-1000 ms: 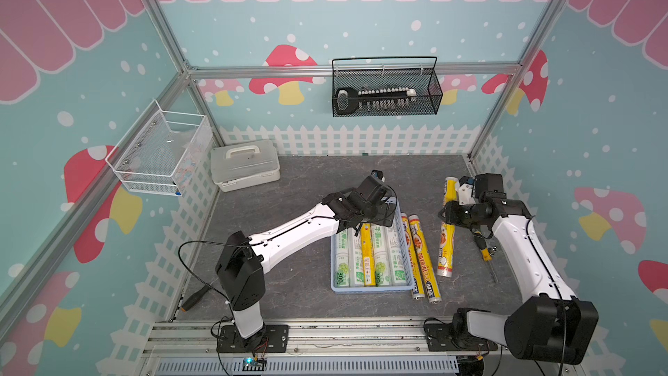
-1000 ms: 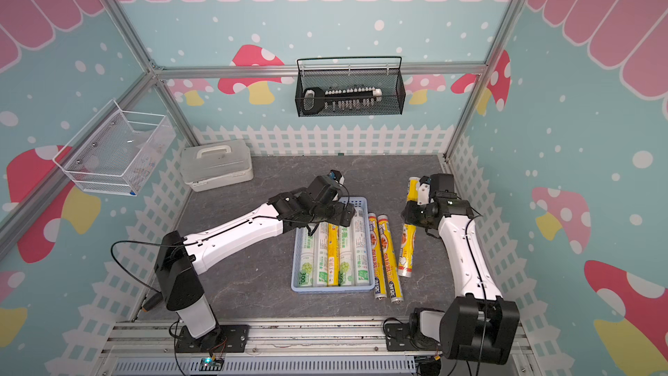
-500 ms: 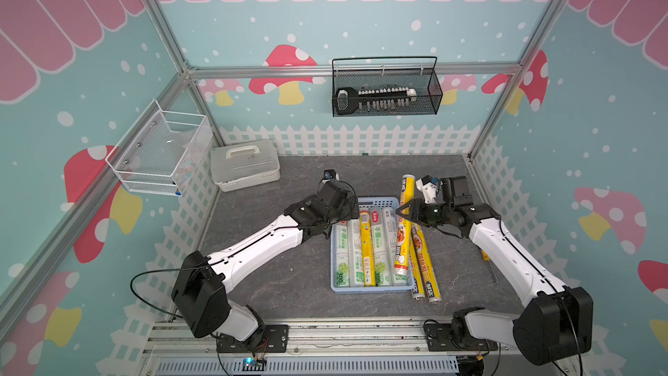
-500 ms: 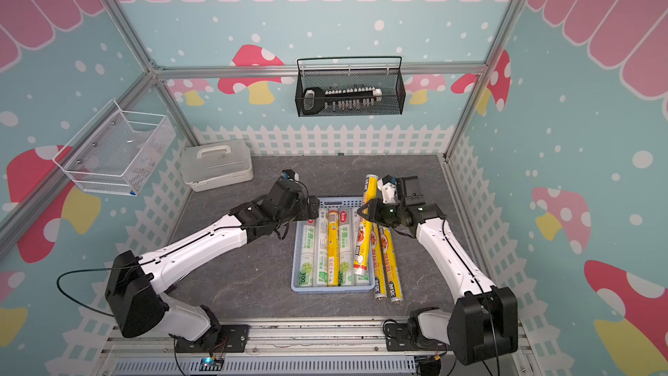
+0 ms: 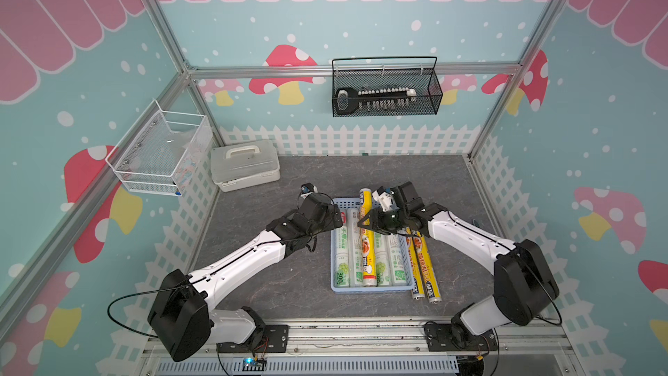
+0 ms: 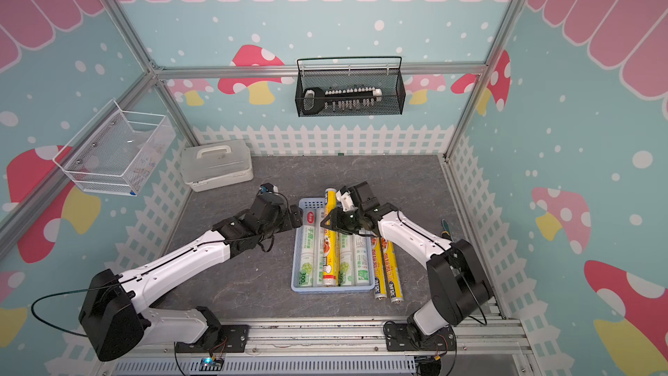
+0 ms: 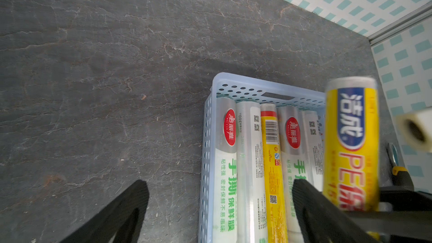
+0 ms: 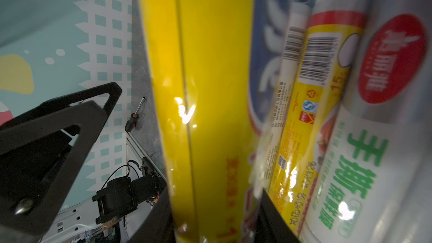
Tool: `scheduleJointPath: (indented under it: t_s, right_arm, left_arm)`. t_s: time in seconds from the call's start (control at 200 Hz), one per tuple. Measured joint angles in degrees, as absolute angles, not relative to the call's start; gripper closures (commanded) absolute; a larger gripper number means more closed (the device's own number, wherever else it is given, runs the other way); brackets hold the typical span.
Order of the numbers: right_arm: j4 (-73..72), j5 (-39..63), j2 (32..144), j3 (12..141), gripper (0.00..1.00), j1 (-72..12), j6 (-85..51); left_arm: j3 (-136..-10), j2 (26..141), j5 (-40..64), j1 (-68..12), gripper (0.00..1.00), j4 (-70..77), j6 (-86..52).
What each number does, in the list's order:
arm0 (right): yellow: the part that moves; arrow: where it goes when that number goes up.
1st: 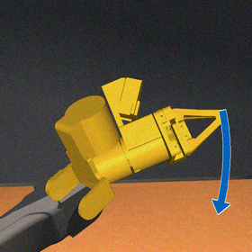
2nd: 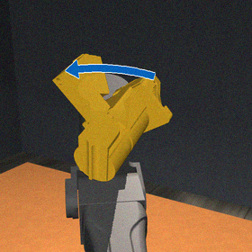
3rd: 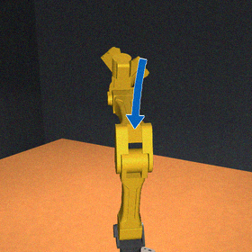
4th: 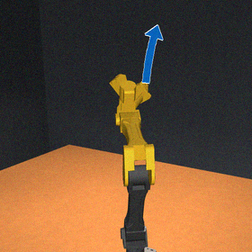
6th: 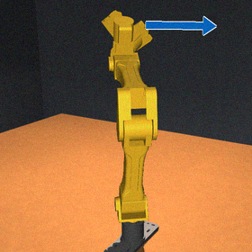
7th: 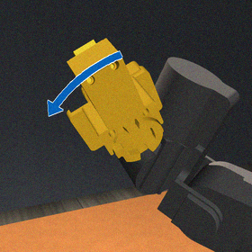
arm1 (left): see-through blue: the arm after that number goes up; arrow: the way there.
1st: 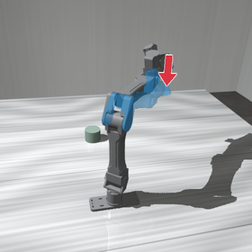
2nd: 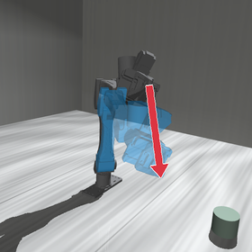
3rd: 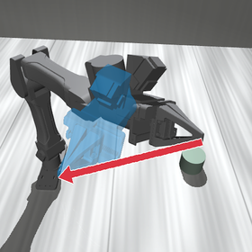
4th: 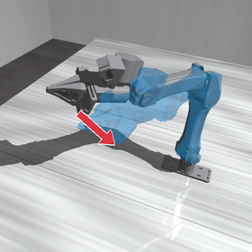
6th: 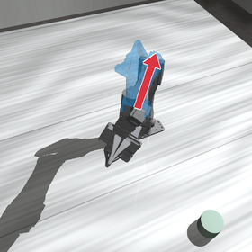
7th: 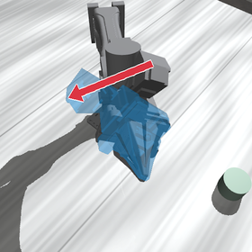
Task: Put the plastic wrap into the basket
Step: Place the plastic wrap in the basket.
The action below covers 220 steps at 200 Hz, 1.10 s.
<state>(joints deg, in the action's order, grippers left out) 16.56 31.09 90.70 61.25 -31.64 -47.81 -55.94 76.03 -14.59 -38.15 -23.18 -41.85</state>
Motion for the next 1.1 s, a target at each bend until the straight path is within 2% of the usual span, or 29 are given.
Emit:
scheduleJointPath:
  t_s: [0.195, 0.435, 0.72, 0.78, 0.951, 1.101]
  right_arm:
    - [14.28, 30.11, 97.45, 65.78, 0.69, -36.21, -50.11]
    - [14.59, 25.28, 99.46, 66.65, 0.68, -38.17, -51.33]
    - [17.82, 23.29, 102.19, 68.45, 0.60, -38.17, -51.09]
    - [18.22, 23.05, 102.26, 68.60, 0.55, -38.22, -51.09]
    - [19.53, 21.98, 102.28, 69.17, 0.49, -38.24, -50.87]
    - [20.69, 20.78, 102.28, 69.19, 0.49, -38.26, -50.61]
  left_arm:
    - [-55.86, 75.50, -14.37, -37.89, 0.01, -22.57, -41.74]
    - [-55.83, 75.31, -14.31, -37.87, 0.01, -22.33, -40.93]
    - [-55.83, 75.31, -13.85, -37.82, 0.01, -22.22, -40.32]
    - [-55.83, 75.31, -13.69, -37.78, 0.01, -22.15, -40.32]
    - [-55.83, 75.40, -13.37, -37.56, 0.01, -22.04, -40.27]
    - [-55.83, 75.59, -13.21, -37.54, 0.01, -21.98, -40.27]
